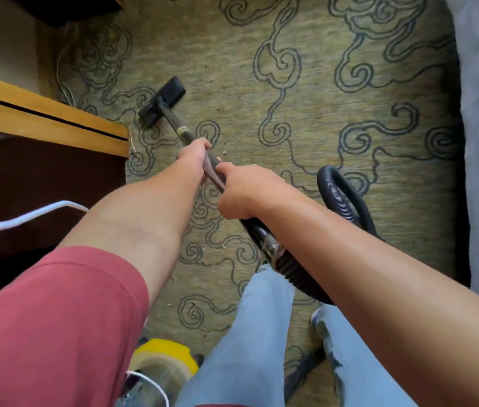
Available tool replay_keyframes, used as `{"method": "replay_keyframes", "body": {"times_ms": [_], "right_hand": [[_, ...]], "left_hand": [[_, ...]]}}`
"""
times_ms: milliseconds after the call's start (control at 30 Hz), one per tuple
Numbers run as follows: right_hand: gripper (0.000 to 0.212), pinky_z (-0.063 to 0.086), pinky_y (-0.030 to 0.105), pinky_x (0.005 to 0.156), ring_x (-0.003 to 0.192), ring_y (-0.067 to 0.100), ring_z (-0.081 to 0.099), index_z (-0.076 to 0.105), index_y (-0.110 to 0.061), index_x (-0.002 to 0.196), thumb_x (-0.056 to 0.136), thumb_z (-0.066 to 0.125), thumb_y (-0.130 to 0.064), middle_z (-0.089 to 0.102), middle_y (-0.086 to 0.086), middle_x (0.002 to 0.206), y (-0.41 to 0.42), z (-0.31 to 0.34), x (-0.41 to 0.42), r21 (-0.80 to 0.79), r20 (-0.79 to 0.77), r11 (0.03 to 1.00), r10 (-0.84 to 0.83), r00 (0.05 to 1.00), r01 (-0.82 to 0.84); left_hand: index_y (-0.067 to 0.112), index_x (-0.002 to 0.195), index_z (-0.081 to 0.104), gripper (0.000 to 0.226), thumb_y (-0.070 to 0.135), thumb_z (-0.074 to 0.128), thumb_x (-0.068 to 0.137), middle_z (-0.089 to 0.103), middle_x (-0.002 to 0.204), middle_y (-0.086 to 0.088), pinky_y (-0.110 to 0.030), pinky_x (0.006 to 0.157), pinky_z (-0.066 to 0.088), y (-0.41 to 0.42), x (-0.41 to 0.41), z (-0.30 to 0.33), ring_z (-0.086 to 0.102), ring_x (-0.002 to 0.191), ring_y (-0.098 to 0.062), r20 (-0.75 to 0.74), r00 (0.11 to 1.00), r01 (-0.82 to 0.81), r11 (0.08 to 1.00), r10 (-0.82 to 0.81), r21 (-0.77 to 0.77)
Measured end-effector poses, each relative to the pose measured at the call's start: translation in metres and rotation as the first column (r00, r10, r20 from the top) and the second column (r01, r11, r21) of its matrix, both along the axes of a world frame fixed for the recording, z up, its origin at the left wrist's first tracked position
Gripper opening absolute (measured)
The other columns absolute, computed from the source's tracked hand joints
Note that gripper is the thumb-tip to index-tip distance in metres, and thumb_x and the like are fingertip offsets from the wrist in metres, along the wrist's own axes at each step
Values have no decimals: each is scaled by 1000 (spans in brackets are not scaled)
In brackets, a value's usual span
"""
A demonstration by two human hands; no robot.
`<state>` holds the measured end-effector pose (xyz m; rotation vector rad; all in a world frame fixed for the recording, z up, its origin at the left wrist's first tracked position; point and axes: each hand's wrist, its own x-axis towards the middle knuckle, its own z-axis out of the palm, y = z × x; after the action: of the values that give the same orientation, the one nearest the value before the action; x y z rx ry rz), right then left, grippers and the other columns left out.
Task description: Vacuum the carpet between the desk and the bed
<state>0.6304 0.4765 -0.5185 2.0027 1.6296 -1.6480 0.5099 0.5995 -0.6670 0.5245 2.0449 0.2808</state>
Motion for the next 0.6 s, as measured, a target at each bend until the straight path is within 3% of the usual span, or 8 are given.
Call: {"method": "replay_keyframes", "body": {"times_ms": [167,233,300,400,533,600], "right_hand": [[84,56,44,85,96,33,63,16,-29,157,84,56,-16,59,12,121,33,5,4,-134,-67,991,2,998,-11],[81,57,46,86,94,34,63,14,-31,157,87,52,-16,58,14,121,30,14,7,-152,-31,988,34,999,-38],[78,57,46,85,89,33,60,13,-29,157,89,48,-17,55,12,114,25,28,1,-141,44,985,110,993,-103],[76,57,46,80,85,32,58,14,-22,156,88,47,-13,49,11,101,21,48,-12,-145,69,980,147,987,-136],[86,48,38,82,105,30,55,-1,-20,160,90,48,-16,51,14,135,-7,79,-4,-143,87,974,191,978,-177],[84,47,35,77,98,30,56,5,-21,160,89,49,-16,53,13,126,-39,98,4,-149,89,972,194,977,-179]], "left_hand": [[4,125,57,52,17,64,74,68,115,-20,-51,92,55,27,-1,-1,70,94,-30,42,999,33,999,-32,-37],[3,112,52,30,17,57,86,65,97,-17,-40,71,58,22,8,12,67,73,-28,67,996,60,995,-55,-74],[6,98,46,13,19,48,95,54,83,-12,-34,58,47,15,12,28,55,61,-26,172,985,33,992,-13,-119],[8,77,43,23,19,44,97,48,73,-6,-29,52,39,6,6,47,45,56,-22,238,971,13,985,28,-171],[11,73,39,24,15,48,94,47,67,-3,-25,48,33,-26,13,78,41,50,-21,257,966,55,975,2,-216],[11,73,42,23,17,49,95,51,68,-2,-25,51,37,-59,22,89,44,52,-21,255,967,92,966,-28,-241]]}}
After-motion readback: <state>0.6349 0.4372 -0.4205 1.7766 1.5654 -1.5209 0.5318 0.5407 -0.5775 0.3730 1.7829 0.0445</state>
